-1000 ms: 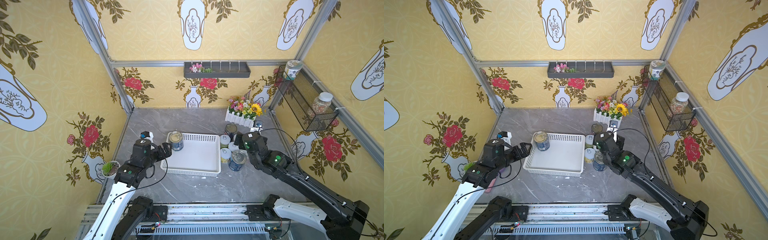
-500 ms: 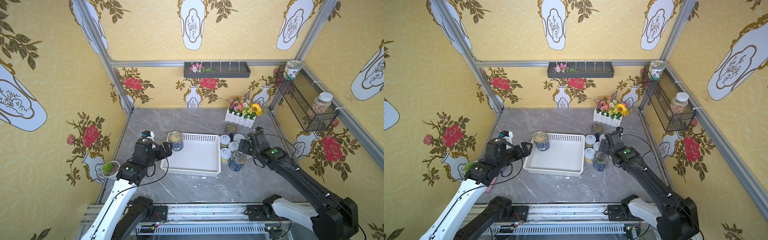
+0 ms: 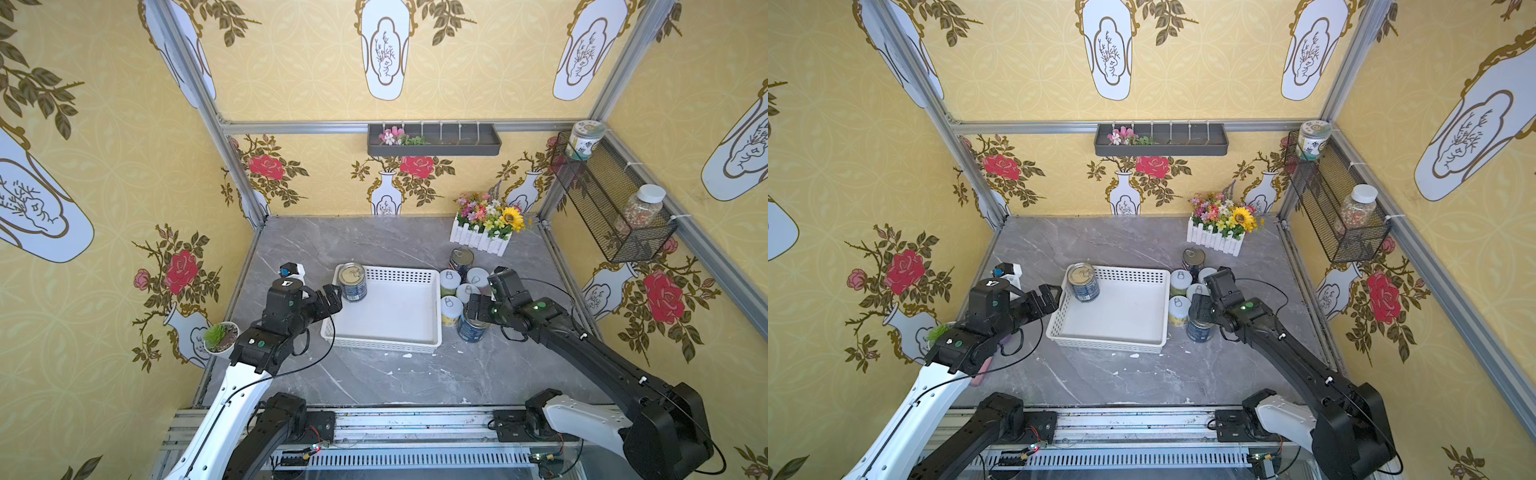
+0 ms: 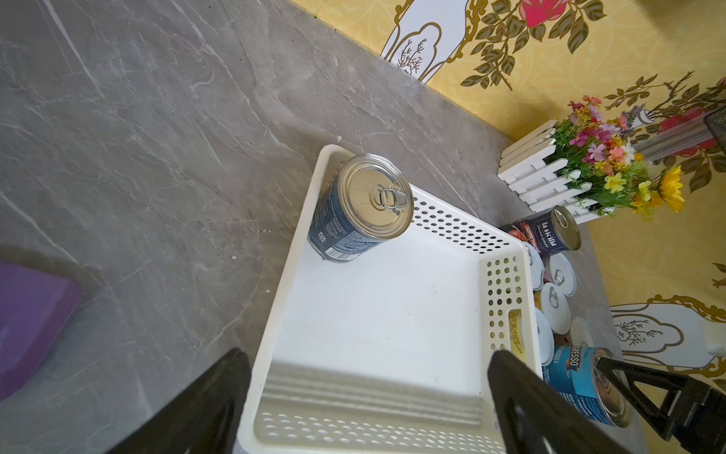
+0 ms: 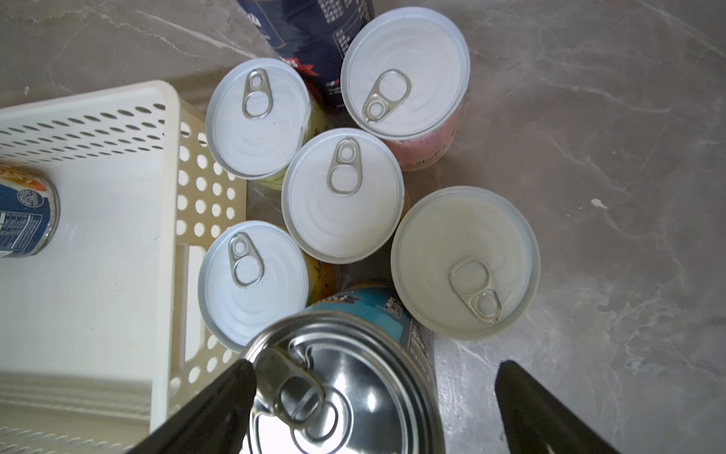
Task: Put the canned food in the basket
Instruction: Pick up the canned food from the center of the board.
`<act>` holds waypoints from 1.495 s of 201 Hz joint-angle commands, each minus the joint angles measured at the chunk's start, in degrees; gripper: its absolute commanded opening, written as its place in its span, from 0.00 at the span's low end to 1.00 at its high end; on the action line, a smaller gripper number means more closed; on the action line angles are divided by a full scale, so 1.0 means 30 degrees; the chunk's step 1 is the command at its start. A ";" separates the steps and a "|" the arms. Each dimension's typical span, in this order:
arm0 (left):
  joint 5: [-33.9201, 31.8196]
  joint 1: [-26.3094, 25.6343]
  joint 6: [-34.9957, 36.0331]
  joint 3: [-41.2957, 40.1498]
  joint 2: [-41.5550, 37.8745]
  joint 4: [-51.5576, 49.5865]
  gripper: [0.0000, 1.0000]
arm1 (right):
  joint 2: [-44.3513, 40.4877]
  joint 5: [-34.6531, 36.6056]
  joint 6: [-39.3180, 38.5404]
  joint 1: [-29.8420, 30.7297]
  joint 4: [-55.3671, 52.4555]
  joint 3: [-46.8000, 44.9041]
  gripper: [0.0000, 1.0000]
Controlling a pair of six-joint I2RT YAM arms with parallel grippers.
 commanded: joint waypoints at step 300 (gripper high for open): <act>0.0116 -0.0274 -0.0014 -0.0050 -0.0225 0.0025 1.00 | 0.0981 0.3529 -0.0261 0.4111 0.0335 -0.0155 0.86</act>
